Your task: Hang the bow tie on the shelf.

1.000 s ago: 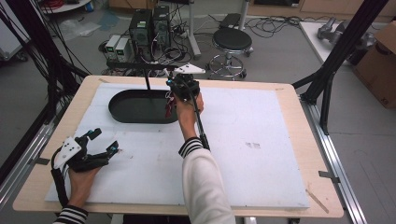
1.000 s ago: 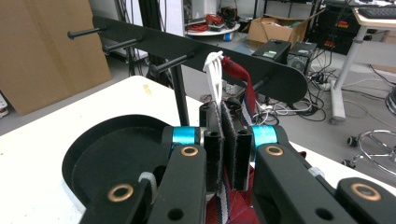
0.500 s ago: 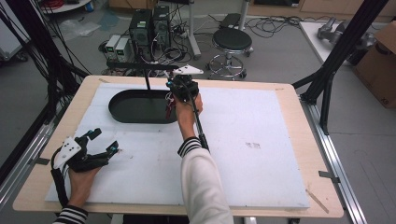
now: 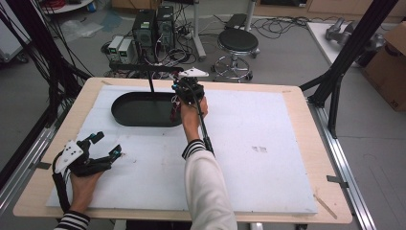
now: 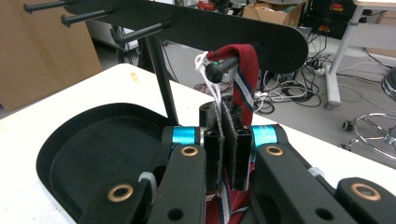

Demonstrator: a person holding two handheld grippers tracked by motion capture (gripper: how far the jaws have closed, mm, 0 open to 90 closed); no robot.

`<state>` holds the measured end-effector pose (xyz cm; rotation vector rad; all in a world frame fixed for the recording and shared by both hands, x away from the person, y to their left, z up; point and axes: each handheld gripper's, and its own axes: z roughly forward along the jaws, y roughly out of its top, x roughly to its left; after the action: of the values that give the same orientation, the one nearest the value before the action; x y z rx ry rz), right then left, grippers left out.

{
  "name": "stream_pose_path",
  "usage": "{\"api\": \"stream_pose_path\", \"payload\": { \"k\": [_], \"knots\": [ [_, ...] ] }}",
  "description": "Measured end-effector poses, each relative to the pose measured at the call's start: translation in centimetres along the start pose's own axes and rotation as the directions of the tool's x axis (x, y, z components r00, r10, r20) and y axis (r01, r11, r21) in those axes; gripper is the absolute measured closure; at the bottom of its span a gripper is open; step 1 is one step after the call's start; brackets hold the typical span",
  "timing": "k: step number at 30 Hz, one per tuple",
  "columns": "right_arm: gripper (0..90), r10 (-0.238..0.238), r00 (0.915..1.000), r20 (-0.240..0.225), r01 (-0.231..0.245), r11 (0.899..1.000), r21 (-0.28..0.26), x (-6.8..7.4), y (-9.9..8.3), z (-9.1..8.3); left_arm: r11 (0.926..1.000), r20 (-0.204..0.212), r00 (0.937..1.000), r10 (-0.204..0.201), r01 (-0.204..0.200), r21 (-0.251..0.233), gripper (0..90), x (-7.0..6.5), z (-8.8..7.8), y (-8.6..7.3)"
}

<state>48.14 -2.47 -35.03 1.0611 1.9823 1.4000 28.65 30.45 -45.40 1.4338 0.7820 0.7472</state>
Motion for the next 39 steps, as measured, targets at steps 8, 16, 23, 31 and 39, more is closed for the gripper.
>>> {"api": "stream_pose_path", "payload": {
  "k": [8,16,23,31,39],
  "knots": [
    [86.8,0.005,0.9999,-0.014,-0.005,1.0,0.0,-0.2,-0.3,0.4,1.0,0.0,1.0,0.001,-0.001,0.003,14.3,0.0,0.0,0.0],
    [59.6,-0.003,0.9992,-0.04,0.003,1.0,0.002,-0.4,-0.5,0.7,1.0,0.0,1.0,0.0,0.0,0.004,14.3,-0.1,0.0,0.0],
    [10.5,-0.089,0.9942,-0.06,0.091,0.996,0.021,0.2,-0.6,0.0,1.0,-0.001,1.0,0.003,-0.003,0.0,14.3,-0.1,0.1,0.0],
    [0.3,-0.105,0.9854,-0.133,0.109,0.994,0.018,-0.3,0.4,-3.7,1.0,-0.002,1.0,0.005,-0.005,-0.001,14.3,-0.1,0.0,0.0],
    [0.4,-0.167,0.9755,-0.143,0.157,0.984,-0.08,-1.9,1.6,-12.0,0.9999,-0.003,0.9999,0.011,-0.011,0.001,14.3,-0.1,0.0,0.0]
  ]
}}
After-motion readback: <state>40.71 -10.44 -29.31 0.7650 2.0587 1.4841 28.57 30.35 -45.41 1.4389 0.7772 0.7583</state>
